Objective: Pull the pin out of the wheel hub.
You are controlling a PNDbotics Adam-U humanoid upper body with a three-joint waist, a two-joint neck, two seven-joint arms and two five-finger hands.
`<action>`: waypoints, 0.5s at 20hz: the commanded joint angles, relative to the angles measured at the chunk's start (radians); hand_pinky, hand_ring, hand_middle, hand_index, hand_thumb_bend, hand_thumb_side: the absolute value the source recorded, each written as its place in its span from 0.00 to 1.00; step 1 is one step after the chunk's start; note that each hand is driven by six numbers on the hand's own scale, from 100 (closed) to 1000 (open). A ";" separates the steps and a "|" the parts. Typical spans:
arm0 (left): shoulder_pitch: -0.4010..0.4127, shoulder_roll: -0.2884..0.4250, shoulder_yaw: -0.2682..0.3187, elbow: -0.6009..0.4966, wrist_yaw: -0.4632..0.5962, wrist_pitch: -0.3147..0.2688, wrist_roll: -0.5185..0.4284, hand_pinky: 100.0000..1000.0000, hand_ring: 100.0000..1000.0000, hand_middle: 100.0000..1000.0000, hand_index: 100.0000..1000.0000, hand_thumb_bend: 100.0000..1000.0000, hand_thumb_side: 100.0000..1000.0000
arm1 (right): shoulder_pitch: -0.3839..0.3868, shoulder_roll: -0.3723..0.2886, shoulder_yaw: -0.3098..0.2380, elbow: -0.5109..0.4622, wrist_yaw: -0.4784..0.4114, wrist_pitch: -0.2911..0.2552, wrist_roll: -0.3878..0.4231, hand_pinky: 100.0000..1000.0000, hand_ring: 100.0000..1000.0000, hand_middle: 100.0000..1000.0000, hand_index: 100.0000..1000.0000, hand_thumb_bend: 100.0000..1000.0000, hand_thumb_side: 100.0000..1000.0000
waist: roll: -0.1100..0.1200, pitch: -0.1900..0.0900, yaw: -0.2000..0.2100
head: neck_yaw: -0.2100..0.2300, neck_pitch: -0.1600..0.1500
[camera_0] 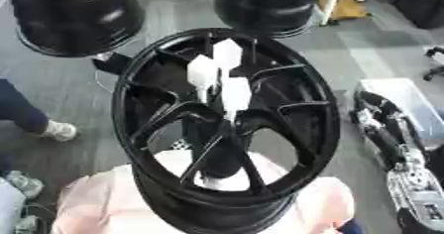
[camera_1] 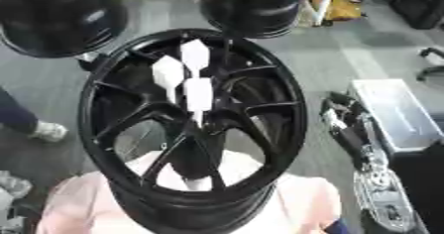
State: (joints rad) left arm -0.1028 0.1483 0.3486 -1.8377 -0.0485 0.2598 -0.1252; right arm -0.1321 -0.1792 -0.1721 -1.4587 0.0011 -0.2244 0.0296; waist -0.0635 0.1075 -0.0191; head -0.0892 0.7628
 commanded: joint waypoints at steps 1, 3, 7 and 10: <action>-0.009 0.005 0.005 -0.021 0.003 0.000 0.003 0.66 0.54 0.56 0.59 0.21 0.66 | -0.007 -0.011 -0.006 -0.019 0.001 -0.002 -0.001 0.63 0.59 0.72 0.77 0.12 0.41 | 0.003 -0.013 -0.001 | -0.002 -0.007; -0.009 0.005 0.005 -0.022 0.003 0.000 0.003 0.66 0.54 0.56 0.59 0.21 0.65 | -0.008 -0.011 -0.006 -0.019 0.001 -0.002 -0.001 0.63 0.59 0.72 0.77 0.12 0.41 | 0.003 -0.013 -0.001 | -0.002 -0.007; -0.009 0.005 0.005 -0.022 0.003 0.000 0.003 0.66 0.55 0.56 0.59 0.21 0.65 | -0.007 -0.011 -0.007 -0.019 0.001 -0.002 -0.002 0.63 0.59 0.72 0.77 0.13 0.41 | 0.003 -0.013 -0.001 | -0.003 -0.008; -0.010 0.005 0.005 -0.022 0.004 -0.001 0.003 0.66 0.55 0.56 0.59 0.21 0.65 | -0.007 -0.011 -0.008 -0.019 0.001 -0.002 -0.002 0.63 0.59 0.72 0.77 0.13 0.41 | 0.004 -0.013 -0.002 | -0.004 -0.009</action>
State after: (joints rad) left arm -0.1028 0.1483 0.3487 -1.8396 -0.0485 0.2598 -0.1252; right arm -0.1319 -0.1792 -0.1723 -1.4587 0.0011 -0.2244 0.0296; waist -0.0636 0.1068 -0.0192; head -0.0901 0.7628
